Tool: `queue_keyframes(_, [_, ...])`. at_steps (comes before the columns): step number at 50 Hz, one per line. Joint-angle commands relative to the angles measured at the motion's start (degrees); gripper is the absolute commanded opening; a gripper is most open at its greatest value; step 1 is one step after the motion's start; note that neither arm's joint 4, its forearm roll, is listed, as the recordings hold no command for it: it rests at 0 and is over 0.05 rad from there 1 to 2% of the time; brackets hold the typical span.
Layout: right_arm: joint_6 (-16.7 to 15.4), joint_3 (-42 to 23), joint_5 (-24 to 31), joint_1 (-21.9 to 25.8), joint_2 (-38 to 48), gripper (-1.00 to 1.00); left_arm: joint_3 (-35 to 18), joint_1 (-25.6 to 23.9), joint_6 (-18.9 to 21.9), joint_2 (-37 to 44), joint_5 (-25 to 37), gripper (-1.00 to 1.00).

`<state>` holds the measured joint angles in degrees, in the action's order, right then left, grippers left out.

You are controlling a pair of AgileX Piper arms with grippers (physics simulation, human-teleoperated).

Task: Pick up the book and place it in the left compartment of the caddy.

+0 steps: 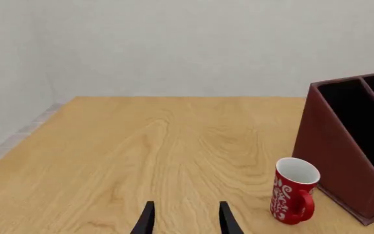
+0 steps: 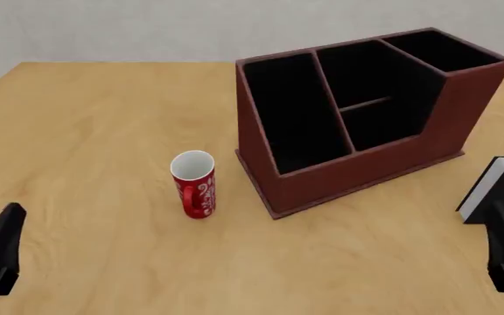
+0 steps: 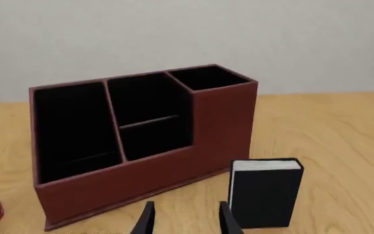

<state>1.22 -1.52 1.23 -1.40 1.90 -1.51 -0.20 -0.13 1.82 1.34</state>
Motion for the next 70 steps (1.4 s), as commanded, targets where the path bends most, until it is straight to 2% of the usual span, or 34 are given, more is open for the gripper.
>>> queue_keyframes(1, [-1.95,1.5,-3.01,2.02,0.86,1.0,1.5,0.63,0.28,-0.8,-1.69,1.0])
queue_keyframes(10, [-4.89,1.32,-3.59,4.18,2.21,1.0,1.48,-1.54,0.87,-1.77,-1.49,1.0])
queue_keyframes(15, [-6.51,-1.22,0.56,4.6,0.21,1.0,1.31,-2.1,1.08,-1.79,-1.83,1.0])
queue_keyframes(17, [-8.59,-2.92,3.12,4.95,-0.45,1.0,1.1,-2.19,0.99,-1.79,-1.76,1.0])
queue_keyframes(20, [-9.92,-5.87,7.32,5.1,-1.56,1.0,0.89,-2.67,0.58,-1.8,-1.55,1.0])
queue_keyframes(23, [-12.78,-8.79,11.37,5.28,-1.73,1.0,0.99,-2.95,0.01,-1.8,-1.44,1.0])
queue_keyframes(26, [-16.71,-13.43,18.44,5.52,-1.71,1.0,1.02,-3.5,-0.55,-1.8,-1.52,1.0])
queue_keyframes(28, [-18.13,-15.3,21.09,5.73,-1.7,1.0,0.92,-3.6,-0.74,-1.81,-1.54,1.0])
queue_keyframes(29, [-20.55,-17.07,24.29,5.27,-1.61,1.0,0.64,-3.83,-0.86,-1.81,-1.39,1.0])
queue_keyframes(30, [-21.69,-18.13,26.31,5.35,-1.71,1.0,0.34,-4.01,-0.87,-1.81,-1.33,1.0])
queue_keyframes(37, [-28.71,-23.85,36.23,4.75,-0.02,1.0,-1.19,-4.67,-0.74,-1.8,-0.71,1.0])
queue_keyframes(41, [-32.32,-26.62,40.32,4.58,1.32,1.0,-1.31,-4.72,-0.51,-1.8,-0.8,1.0])
queue_keyframes(43, [-33.0,-28.72,42.17,4.34,2.37,1.0,-1.58,-4.67,-0.54,-1.81,-0.63,1.0])
queue_keyframes(45, [-35.3,-29.02,44.34,4.53,3.35,1.0,-2.04,-4.99,-0.45,-1.81,-0.36,1.0])
queue_keyframes(50, [-38.02,-32.69,47.65,2.89,5.94,1.0,-2.6,-5.21,-0.42,-1.81,-0.24,1.0])
queue_keyframes(52, [-40.77,-33.56,49.6,2.65,6.5,1.0,-2.71,-5.36,-0.48,-1.81,-0.25,1.0])
queue_keyframes(57, [-44.15,-38.34,54.2,1.8,9.21,1.0,-3.05,-5.88,-0.31,-1.81,-0.18,1.0])
queue_keyframes(59, [-45.51,-38.83,55.55,1.61,9.87,1.0,-3.03,-6.11,-0.32,-1.81,-0.2,1.0])
queue_keyframes(62, [-50.25,-37.92,57.41,0.16,10.26,1.0,-3.18,-6.46,-0.09,-1.81,-0.2,1.0])
queue_keyframes(66, [-52.31,-39.06,59.11,0.85,10.3,1.0,-3.24,-6.54,-0.03,-1.81,-0.27,1.0])
queue_keyframes(67, [-54.52,-38.05,58.93,-0.02,10.03,1.0,-3.27,-6.58,-0.21,-1.81,-0.2,1.0])
queue_keyframes(70, [-57.98,-37.46,58.76,-1.21,10.56,1.0,-3.31,-6.84,0.07,-1.81,-0.28,1.0])
